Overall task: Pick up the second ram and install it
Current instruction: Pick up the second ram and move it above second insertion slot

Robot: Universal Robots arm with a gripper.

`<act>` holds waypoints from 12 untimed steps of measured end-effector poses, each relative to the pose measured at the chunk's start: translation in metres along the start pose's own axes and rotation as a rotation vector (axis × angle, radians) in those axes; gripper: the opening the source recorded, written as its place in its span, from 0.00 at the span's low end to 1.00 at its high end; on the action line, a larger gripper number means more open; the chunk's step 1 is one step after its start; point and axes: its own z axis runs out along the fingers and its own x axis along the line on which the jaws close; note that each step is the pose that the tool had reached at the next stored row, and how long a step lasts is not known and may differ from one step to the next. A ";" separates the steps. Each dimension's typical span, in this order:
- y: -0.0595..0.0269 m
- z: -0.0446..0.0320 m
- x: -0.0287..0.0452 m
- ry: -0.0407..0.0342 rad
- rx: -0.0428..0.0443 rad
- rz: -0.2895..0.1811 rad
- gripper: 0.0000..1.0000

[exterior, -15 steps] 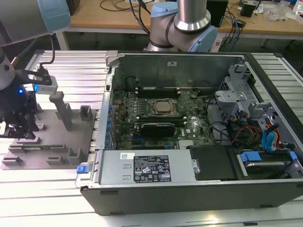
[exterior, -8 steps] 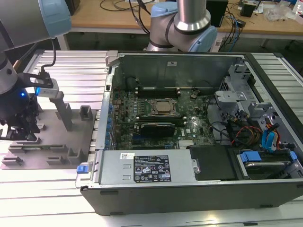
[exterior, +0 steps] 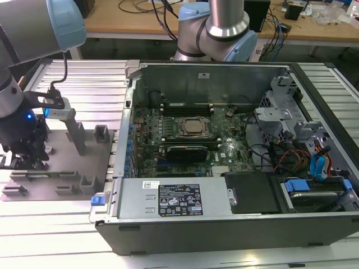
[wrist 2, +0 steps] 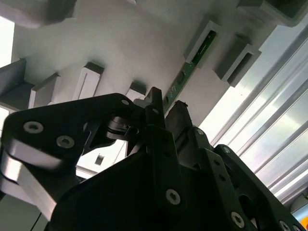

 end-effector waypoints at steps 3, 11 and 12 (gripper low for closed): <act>-0.0005 0.0064 0.0044 0.0001 -0.0002 0.000 0.28; -0.0015 0.0261 0.0085 0.0000 -0.0004 -0.003 0.28; -0.0015 0.0262 0.0085 -0.0002 -0.0003 -0.003 0.28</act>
